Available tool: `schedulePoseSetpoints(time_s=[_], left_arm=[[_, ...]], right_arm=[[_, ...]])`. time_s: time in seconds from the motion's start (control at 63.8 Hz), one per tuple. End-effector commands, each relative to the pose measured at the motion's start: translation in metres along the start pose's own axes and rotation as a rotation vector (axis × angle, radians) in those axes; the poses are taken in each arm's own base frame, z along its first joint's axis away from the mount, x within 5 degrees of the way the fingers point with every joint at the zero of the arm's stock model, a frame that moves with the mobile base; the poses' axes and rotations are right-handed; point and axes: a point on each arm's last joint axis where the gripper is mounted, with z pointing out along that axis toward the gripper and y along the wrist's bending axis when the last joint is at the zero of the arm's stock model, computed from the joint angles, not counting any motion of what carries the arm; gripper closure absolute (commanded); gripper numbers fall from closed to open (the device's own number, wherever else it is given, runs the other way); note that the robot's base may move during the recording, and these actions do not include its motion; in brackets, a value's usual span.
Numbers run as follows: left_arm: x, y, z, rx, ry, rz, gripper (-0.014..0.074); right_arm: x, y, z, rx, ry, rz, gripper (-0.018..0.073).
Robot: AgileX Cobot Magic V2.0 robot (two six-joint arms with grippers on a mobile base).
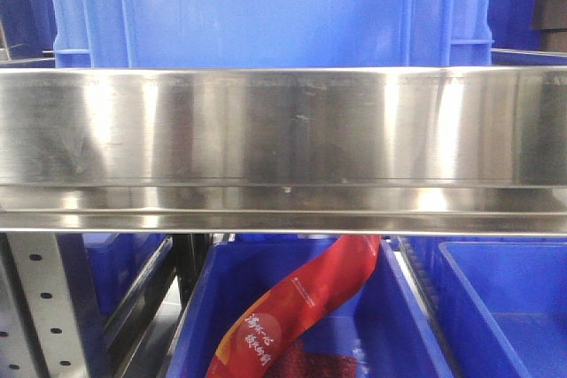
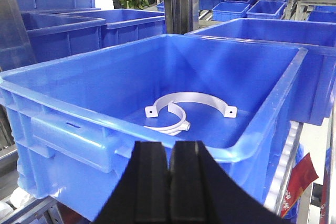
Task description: Grab PVC pipe and place in blue bin
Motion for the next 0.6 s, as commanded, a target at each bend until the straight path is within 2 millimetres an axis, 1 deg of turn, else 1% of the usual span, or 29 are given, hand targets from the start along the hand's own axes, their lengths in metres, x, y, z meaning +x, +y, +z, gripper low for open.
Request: schedulePoseSetpoints(time_s=[0.0,0.486,0.58], left_arm=[[-0.0025,-0.0003,-0.0016,0.001,-0.029,-0.007,0.0707],[-0.0025,-0.0003,-0.0016,0.001,-0.029,-0.007,0.0707],[-0.0025,-0.0003,-0.0016,0.001,-0.029,-0.007,0.0707]], right_arm=[[-0.0025,-0.0009,-0.0013,0.007,-0.029,-0.007,0.0727],[-0.0048,-0.0010,-0.0021,0.008,-0.053,-0.007,0.0727],[0.0003,-0.0054,-0.0063,0.033,-0.067,-0.005,0.0727]])
